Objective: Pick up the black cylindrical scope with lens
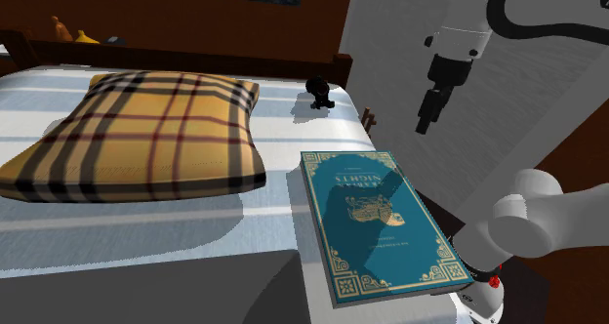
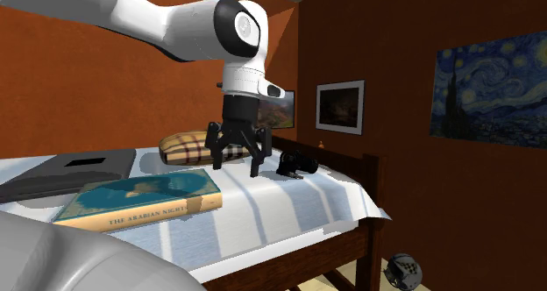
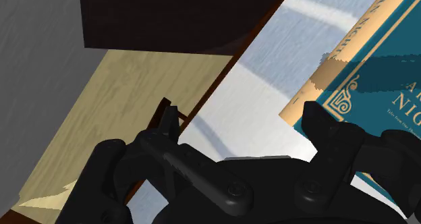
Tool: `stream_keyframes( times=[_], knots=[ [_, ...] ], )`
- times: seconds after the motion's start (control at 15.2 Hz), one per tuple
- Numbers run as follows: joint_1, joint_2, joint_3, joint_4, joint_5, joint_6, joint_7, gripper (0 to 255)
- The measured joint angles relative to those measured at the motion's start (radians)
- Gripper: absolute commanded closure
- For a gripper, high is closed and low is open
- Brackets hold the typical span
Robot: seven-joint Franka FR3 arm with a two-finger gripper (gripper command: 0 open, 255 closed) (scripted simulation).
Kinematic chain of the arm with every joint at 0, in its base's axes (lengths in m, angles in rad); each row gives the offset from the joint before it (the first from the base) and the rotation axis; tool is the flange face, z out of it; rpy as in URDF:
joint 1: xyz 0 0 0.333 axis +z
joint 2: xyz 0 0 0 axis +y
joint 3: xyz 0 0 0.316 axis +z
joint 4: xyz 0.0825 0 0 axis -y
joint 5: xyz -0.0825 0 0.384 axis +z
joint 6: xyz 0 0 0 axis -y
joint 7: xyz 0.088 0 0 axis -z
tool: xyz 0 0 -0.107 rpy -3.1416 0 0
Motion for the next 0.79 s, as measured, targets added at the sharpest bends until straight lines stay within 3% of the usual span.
stream_keyframes(
  times=[0.26, 0.79],
  knots=[
    [-0.006, 0.078, 0.025, 0.043, -0.001, 0.040, 0.032, 0],
    [-0.040, 0.395, 0.099, 0.273, -0.043, 0.136, 0.158, 0]
  ],
)
